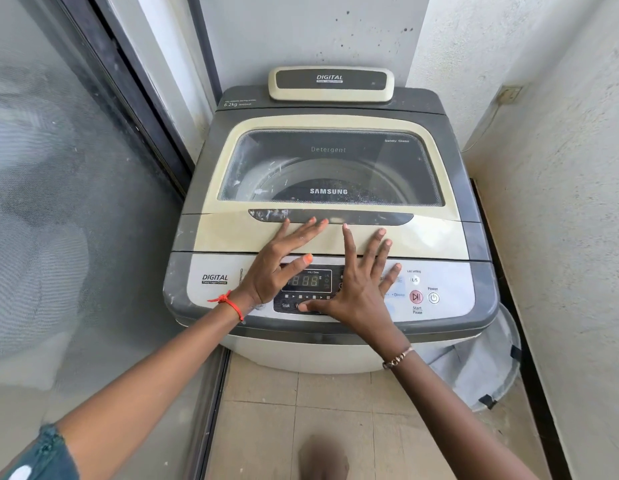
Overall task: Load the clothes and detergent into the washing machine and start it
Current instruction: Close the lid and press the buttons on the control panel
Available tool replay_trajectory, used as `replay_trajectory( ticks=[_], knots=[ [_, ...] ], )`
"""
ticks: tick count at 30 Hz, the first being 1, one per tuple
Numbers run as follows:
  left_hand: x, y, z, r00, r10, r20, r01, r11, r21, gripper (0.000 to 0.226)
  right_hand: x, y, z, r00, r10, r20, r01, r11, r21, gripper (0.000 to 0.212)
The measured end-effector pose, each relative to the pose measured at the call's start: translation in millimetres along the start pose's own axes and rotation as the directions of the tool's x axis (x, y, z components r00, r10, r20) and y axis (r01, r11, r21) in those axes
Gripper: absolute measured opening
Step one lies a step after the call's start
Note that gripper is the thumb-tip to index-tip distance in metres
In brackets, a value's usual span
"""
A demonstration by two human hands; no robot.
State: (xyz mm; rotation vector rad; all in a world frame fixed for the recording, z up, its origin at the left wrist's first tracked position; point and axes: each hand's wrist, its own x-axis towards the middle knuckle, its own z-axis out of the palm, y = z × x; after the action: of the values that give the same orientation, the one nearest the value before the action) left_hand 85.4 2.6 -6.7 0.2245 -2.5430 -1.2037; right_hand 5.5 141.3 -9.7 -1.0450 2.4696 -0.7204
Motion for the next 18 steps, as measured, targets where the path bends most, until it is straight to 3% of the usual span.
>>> replay_trajectory(
  ticks=[3, 7, 9, 11, 13, 16, 18],
  knots=[
    [-3.0, 2.8, 3.3, 0.998, -0.020, 0.058, 0.024, 0.997, -0.077, 0.060, -4.9, 21.0, -7.5, 0.994, -0.101, -0.047, 0.097, 0.992, -0.083, 0.121],
    [-0.4, 3.0, 2.4, 0.992, -0.098, 0.079, 0.111, 0.978, -0.177, 0.057, -9.0, 48.4, -6.9, 0.965, -0.211, -0.154, 0.205, 0.977, -0.054, 0.101],
    [0.2, 0.2, -1.6, 0.996, -0.070, 0.059, 0.082, 0.971, -0.227, 0.060, -9.5, 48.5, -1.5, 0.948, -0.241, -0.210, 0.223, 0.969, -0.105, 0.095],
    [-0.5, -11.3, 6.7, 0.994, -0.090, 0.061, 0.100, 0.975, -0.197, 0.060, -9.6, 46.6, 3.5, 0.928, -0.260, -0.268, 0.229, 0.963, -0.142, 0.090],
    [4.6, -22.8, 28.4, 0.962, -0.248, 0.115, 0.262, 0.957, -0.128, 0.057, -10.1, 48.3, 5.8, 0.899, -0.281, -0.335, 0.257, 0.959, -0.116, 0.084],
    [-5.9, -33.3, 33.8, 0.953, -0.301, 0.031, 0.302, 0.951, -0.060, 0.076, -12.1, 52.2, 6.2, 0.850, -0.311, -0.424, 0.330, 0.944, -0.030, 0.073],
    [0.6, -13.5, 14.3, 0.939, -0.345, -0.013, 0.328, 0.904, -0.275, 0.078, -14.2, 54.1, 7.8, 0.813, -0.327, -0.482, 0.376, 0.927, 0.006, 0.066]
  ],
)
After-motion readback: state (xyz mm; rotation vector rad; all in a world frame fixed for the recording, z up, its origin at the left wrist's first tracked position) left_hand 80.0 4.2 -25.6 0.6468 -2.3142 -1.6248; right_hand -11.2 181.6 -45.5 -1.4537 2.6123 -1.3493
